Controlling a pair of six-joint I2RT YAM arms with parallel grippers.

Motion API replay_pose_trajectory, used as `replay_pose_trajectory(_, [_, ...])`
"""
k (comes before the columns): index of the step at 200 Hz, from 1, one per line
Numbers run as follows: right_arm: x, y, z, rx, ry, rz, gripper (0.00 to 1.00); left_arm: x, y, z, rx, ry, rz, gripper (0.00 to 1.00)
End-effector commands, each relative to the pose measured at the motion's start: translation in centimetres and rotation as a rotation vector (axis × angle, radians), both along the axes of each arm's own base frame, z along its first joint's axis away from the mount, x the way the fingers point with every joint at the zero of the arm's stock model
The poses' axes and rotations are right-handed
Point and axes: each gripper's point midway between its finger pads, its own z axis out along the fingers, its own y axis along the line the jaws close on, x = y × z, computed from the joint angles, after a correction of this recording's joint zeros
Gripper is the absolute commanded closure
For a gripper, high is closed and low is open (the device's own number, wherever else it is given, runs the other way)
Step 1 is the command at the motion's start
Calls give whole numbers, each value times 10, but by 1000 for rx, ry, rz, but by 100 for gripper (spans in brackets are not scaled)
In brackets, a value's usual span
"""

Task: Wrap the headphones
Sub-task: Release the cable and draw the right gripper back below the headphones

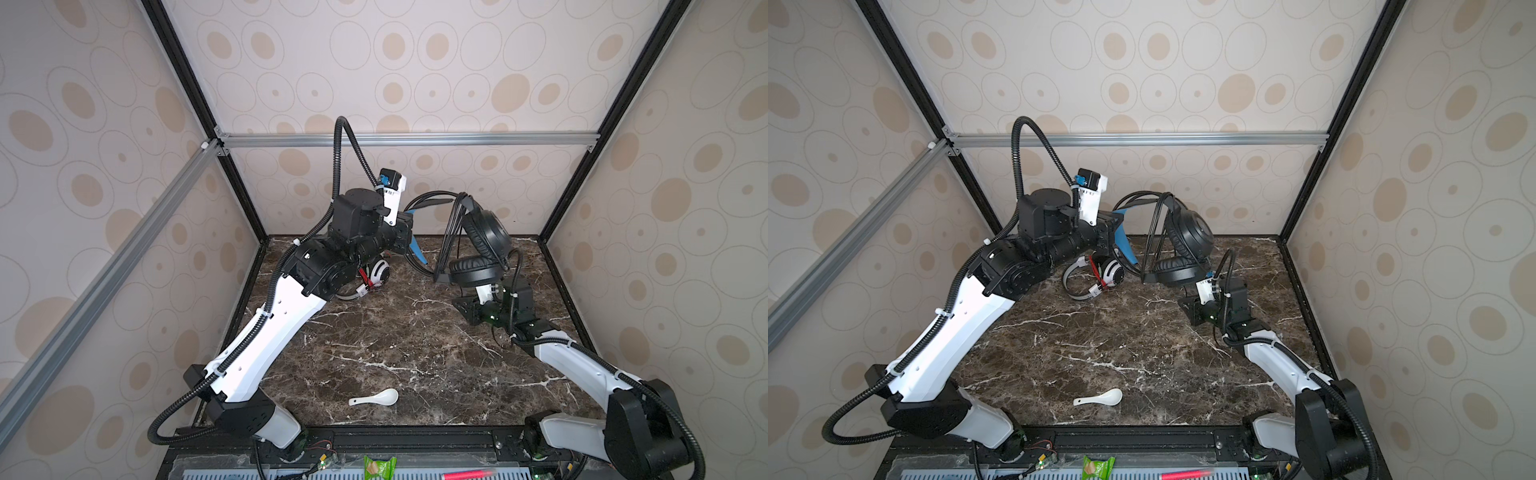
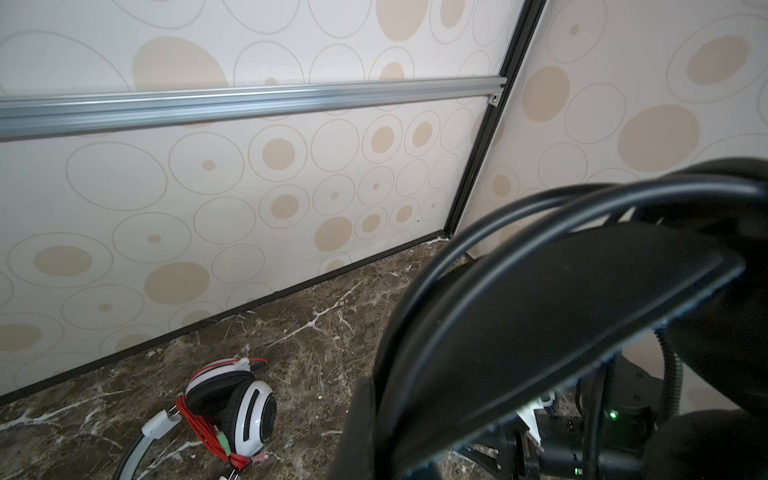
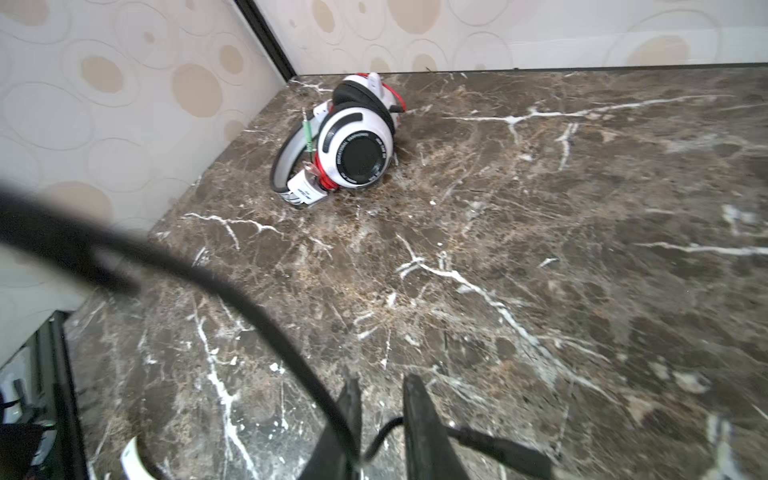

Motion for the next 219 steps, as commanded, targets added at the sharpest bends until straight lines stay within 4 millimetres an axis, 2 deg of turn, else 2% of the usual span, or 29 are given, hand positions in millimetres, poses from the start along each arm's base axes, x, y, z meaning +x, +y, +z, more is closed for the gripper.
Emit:
replay_pose_trajectory(1, [-4,-21,-8,-88,16,-86,76,-17,19,77,-193,-151,11,100])
replay_pose_trajectory(10, [-11,-17,2,-68,-16,-51,74,-17,18,76,-190,-150,9,100])
replay_pose_trajectory(25, [-18,-11,28,0,-102,-23,61,-17,18,77,-192,-148,6,100])
replay_pose_trajectory(39, [-21,-13,47,26,-157,-40,54,-17,18,78,-192,-151,6,100])
replay_pose_trajectory(65, [-25,-14,70,34,-208,-37,48,-17,16,81,-201,-154,-1,100])
replay_pose_trajectory(103, [-27,-5,100,51,-262,28,45,-17,15,83,-202,-155,-7,100])
replay_pose_trajectory(163, [-21,11,184,102,-419,121,45,-17,11,81,-202,-146,-21,100])
replay_pose_trajectory(193, [-25,18,204,112,-455,175,45,-17,10,82,-215,-143,-22,100])
replay_pose_trajectory(219, [-31,18,209,74,-477,192,43,-16,11,84,-232,-143,-17,100])
